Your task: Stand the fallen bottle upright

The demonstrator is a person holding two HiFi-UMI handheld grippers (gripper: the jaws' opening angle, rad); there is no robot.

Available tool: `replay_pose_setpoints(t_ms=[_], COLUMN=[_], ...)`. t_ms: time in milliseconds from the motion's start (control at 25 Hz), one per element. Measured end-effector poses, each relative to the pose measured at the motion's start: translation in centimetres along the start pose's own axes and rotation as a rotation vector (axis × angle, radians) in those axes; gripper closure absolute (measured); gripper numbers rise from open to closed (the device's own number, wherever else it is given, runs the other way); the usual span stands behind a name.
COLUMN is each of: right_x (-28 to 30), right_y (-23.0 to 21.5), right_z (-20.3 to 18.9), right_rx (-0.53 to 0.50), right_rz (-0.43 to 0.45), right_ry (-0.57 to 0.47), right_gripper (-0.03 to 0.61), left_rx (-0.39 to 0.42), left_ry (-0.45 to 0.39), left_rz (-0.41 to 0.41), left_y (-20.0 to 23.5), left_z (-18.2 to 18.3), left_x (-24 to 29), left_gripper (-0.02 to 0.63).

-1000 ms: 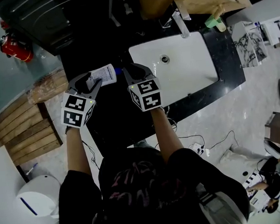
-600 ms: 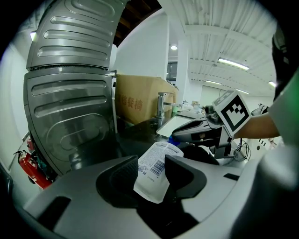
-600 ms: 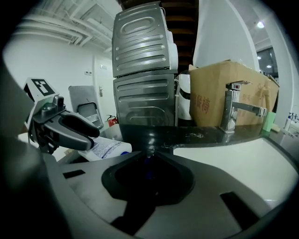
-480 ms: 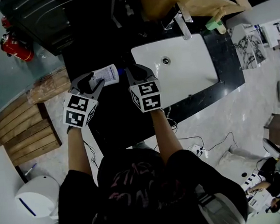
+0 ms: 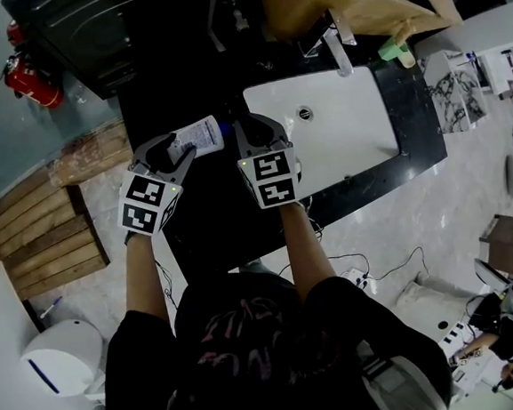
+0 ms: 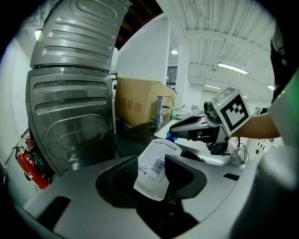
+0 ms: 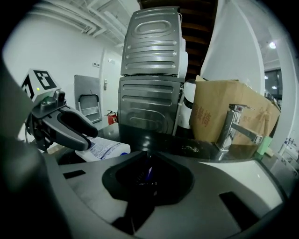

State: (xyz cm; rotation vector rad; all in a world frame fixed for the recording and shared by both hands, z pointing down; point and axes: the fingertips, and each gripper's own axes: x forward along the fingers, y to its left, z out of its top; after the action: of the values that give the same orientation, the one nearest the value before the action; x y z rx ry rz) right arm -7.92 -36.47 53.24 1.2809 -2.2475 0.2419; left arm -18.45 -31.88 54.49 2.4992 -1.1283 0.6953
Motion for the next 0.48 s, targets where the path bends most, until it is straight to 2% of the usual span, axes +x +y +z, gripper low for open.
replay_pose_setpoints(t_ms=[480], right_x=[-2.5], right_y=[0.3], right_z=[4.3], right_rx=[-0.315], right_rz=[-0.049], right_ry=[-0.043], right_gripper=[0.524], left_rx=[-0.038], left_ry=[-0.068], left_rz=[-0.013], left_y=[-1.6], left_z=[0.7], left_x=[0.1], left_gripper=[0.420])
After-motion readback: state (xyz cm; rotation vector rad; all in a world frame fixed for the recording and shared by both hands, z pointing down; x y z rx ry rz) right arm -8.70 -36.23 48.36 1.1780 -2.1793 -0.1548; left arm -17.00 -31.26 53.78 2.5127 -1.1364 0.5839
